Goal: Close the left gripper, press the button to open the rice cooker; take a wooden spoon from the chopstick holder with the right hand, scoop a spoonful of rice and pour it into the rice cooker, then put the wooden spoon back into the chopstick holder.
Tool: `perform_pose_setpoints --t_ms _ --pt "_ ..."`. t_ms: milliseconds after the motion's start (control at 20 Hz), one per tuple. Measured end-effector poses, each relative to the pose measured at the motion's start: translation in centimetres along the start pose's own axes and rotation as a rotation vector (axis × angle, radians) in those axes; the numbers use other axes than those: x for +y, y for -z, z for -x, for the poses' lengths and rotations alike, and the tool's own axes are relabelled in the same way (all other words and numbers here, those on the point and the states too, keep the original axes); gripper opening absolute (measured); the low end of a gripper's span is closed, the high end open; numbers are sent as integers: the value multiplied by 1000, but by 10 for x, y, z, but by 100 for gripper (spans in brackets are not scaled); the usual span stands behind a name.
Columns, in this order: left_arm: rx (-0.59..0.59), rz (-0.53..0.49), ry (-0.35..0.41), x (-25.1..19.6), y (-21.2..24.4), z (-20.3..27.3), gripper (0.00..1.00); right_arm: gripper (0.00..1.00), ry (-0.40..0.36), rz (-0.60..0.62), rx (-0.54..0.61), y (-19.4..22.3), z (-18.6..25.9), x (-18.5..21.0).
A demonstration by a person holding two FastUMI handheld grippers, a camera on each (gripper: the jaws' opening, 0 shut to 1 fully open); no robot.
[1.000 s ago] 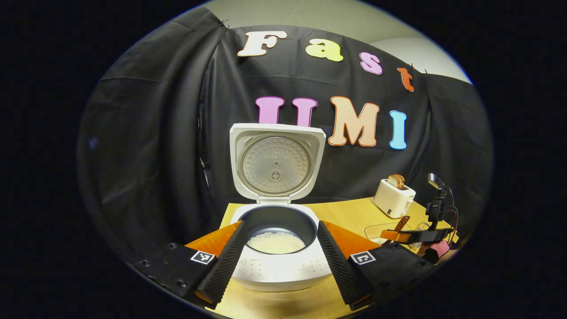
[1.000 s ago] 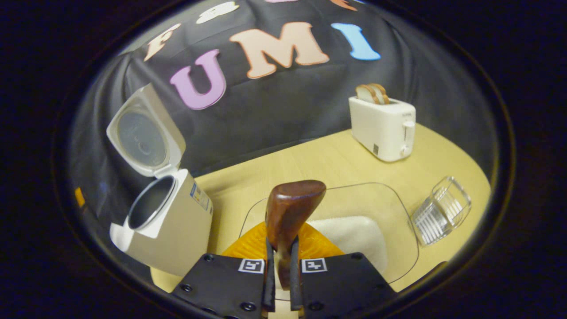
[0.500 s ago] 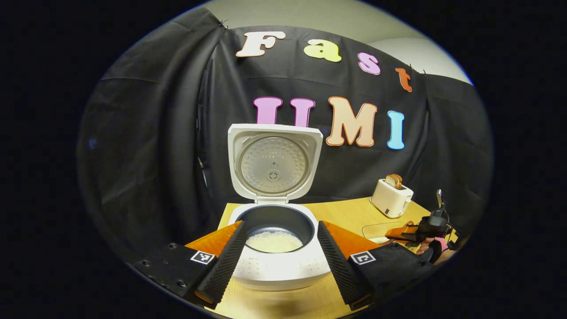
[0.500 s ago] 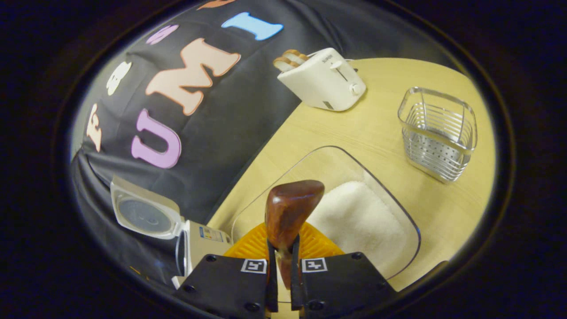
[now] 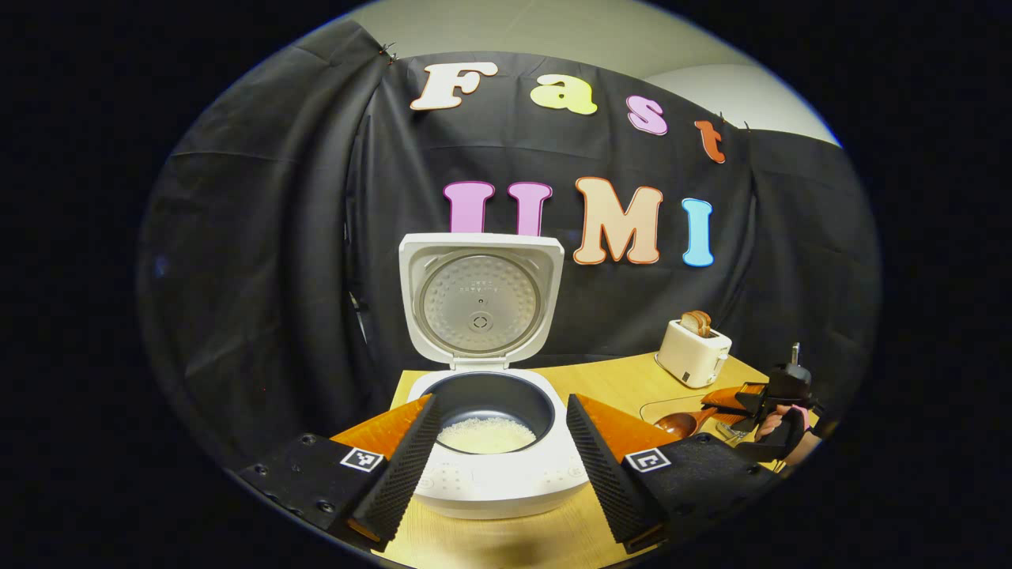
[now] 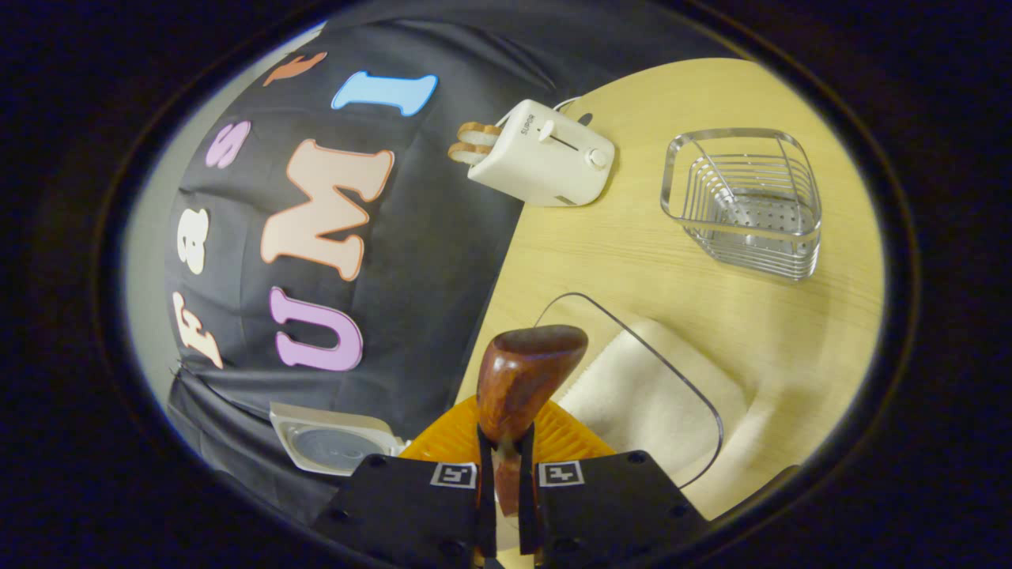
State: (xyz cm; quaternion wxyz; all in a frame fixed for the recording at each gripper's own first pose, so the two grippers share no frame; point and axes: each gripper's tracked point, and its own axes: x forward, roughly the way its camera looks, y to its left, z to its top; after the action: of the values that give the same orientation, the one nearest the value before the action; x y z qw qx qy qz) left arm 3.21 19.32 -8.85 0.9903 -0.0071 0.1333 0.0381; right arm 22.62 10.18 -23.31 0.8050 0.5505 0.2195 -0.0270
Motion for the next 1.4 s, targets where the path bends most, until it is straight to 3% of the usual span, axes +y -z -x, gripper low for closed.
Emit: perform_pose_setpoints --t_ms 150,550,800,1150,1400 --pt "-7 -6 18 -7 -3 2 94 14 -41 -87 -21 -11 7 8" --pt "-22 -21 53 -19 -10 10 94 14 -97 -180 -89 -43 42 11" --pt "-27 -18 52 -19 -10 17 95 12 -154 -235 -96 -50 52 33" --pt "-23 -4 32 -9 -4 28 95 14 -202 -184 -77 -39 60 77" --pt "-22 7 12 2 0 34 95 14 -231 -68 -43 -15 58 131"
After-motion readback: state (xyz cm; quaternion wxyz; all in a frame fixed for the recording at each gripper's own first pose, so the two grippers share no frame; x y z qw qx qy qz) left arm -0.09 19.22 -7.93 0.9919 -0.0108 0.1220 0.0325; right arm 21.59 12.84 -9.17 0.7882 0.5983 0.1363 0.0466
